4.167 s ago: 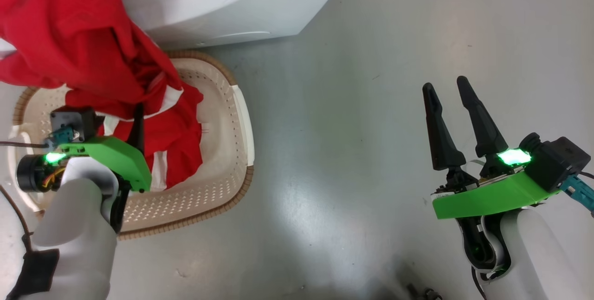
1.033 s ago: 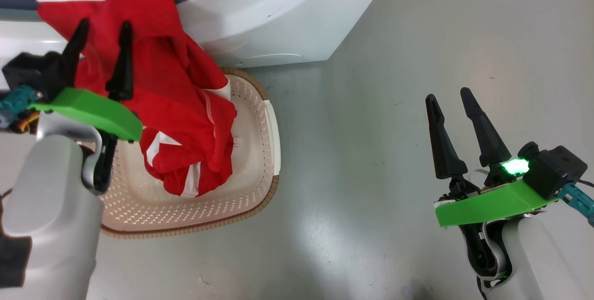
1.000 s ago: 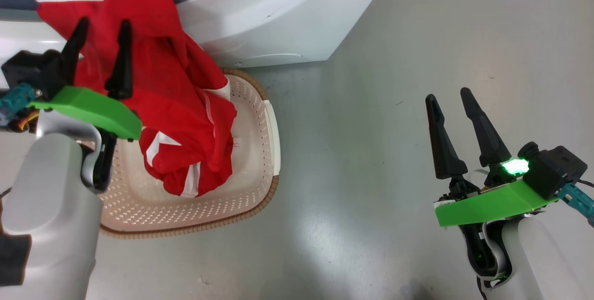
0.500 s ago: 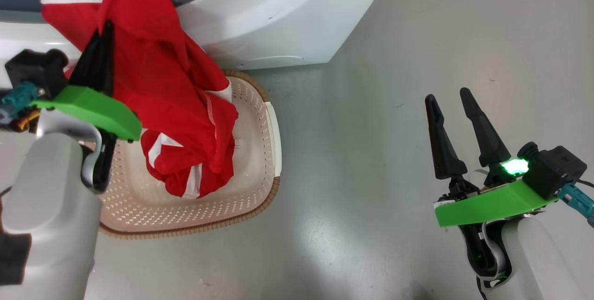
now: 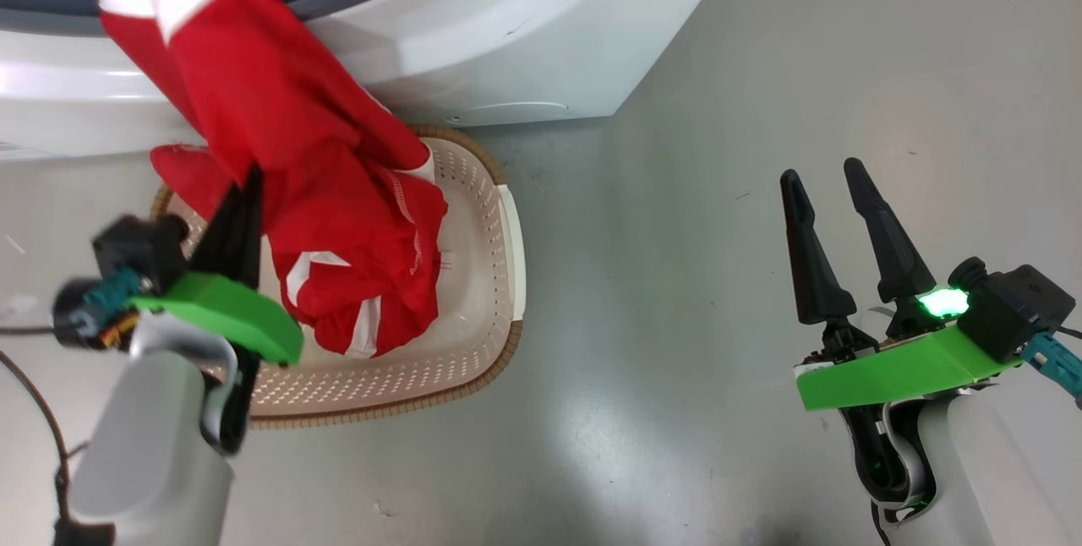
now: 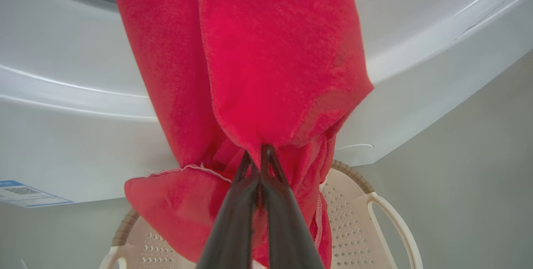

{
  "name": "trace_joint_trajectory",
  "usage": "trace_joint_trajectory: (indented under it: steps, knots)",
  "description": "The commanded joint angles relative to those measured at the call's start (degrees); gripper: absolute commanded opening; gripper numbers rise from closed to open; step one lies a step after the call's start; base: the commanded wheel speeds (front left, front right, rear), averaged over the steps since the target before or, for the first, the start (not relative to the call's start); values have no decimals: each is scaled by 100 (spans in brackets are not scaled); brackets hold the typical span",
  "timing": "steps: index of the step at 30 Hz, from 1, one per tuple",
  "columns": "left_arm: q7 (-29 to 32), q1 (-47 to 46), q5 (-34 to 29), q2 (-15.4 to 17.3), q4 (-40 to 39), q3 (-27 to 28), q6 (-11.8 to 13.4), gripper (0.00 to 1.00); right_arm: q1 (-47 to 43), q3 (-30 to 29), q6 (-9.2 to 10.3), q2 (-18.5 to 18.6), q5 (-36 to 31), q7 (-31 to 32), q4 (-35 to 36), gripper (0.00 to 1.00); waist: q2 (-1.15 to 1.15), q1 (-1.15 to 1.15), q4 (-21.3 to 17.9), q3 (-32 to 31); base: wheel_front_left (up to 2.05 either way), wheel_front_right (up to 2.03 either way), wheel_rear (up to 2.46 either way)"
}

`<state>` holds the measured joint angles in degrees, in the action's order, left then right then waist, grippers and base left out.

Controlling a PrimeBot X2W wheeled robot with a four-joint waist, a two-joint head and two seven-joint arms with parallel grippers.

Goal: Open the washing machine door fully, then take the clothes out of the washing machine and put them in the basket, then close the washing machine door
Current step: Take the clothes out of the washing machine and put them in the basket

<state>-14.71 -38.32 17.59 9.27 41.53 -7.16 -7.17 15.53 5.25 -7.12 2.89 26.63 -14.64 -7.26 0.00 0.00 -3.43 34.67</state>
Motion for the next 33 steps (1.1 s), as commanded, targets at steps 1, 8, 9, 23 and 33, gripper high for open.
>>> trace_joint_trajectory:
  steps: [1,8,9,23,33]
  knots:
    - [-29,260,-73,140,-90,125,-32,0,-84,114,-36,-2,-32,-36,142,100,0,0,15,-9,0,0,0]
    - [-29,548,-55,12,162,18,-32,0,-81,123,-36,-2,-52,-36,135,100,0,0,35,-2,0,0,0]
    - [-29,574,-43,-8,224,-17,-32,0,-77,121,-36,-2,-54,-36,136,100,0,0,35,5,0,0,0]
    - [-29,168,299,-64,1442,-378,-32,0,22,158,-36,-2,-66,-36,182,100,0,0,-17,243,0,0,0]
    - [-29,-385,621,-35,2303,-881,-32,33,134,173,-36,-2,-59,-36,207,100,0,0,-96,473,0,0,0]
